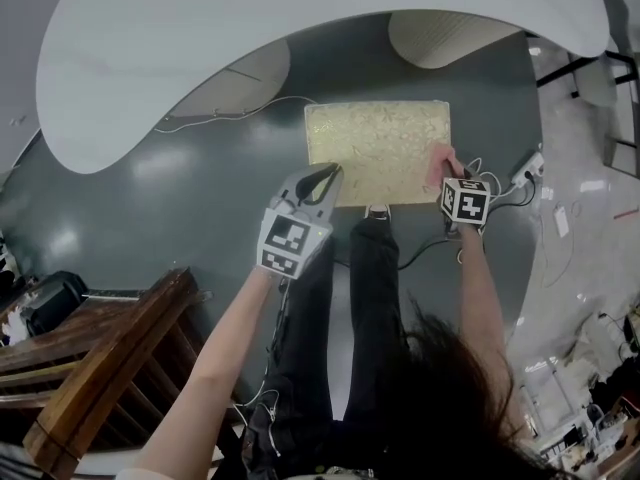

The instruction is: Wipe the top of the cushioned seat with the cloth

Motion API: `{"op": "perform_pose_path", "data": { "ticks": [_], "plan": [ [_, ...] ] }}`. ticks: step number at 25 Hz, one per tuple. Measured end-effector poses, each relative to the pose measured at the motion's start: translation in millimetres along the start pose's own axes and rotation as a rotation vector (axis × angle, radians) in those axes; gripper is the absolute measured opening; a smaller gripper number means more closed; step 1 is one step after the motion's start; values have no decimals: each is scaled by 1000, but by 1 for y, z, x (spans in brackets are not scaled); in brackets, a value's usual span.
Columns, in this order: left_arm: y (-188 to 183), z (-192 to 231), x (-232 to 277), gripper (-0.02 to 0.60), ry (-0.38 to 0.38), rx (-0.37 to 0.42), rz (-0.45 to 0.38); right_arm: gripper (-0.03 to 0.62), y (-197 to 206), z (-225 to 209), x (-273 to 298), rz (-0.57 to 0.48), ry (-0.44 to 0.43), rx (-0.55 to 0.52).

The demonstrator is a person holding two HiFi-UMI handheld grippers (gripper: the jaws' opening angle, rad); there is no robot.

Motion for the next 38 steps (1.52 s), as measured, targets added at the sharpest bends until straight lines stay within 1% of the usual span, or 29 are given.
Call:
{"op": "perform_pose_path", "data": {
  "ticks": [4, 7, 12, 19, 24, 28, 32, 35, 38],
  "plan": [
    [2, -2, -1, 15, -7, 14, 9, 15, 4, -6, -9, -4, 6, 1],
    [8, 3, -7, 15, -21, 14, 21, 14, 0, 10, -20, -54, -27, -14],
    [17, 15, -19, 15, -41, 8, 31, 14, 0, 72, -24, -109, -141, -62],
    [24, 39, -35, 15, -67, -4, 26, 14, 7, 176, 2, -96, -302, -110],
    [35, 58, -45, 15, -77, -19, 23, 14, 8, 236, 21, -86, -377, -132],
    [45, 71, -57, 15, -65, -10, 35, 14, 15, 275, 35, -56, -423, -146],
    [56, 78, -62, 14, -48, -8, 45, 14, 29, 290, 50, 0, -421, -169],
    [60, 79, -65, 15, -42, -9, 51, 14, 40, 283, 57, 38, -399, -166],
    [60, 77, -64, 15, -28, -6, 47, 15, 43, 273, 56, 47, -402, -177]
  ]
}}
Point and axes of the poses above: the fingertips, and each gripper's own axes: x forward along the fingers, z to its left, y out of its underside, the point moved 2 cm from there along -x, backward along the fingers, and after that the axes turned 10 degrees about -y, right-handed, at the moved point
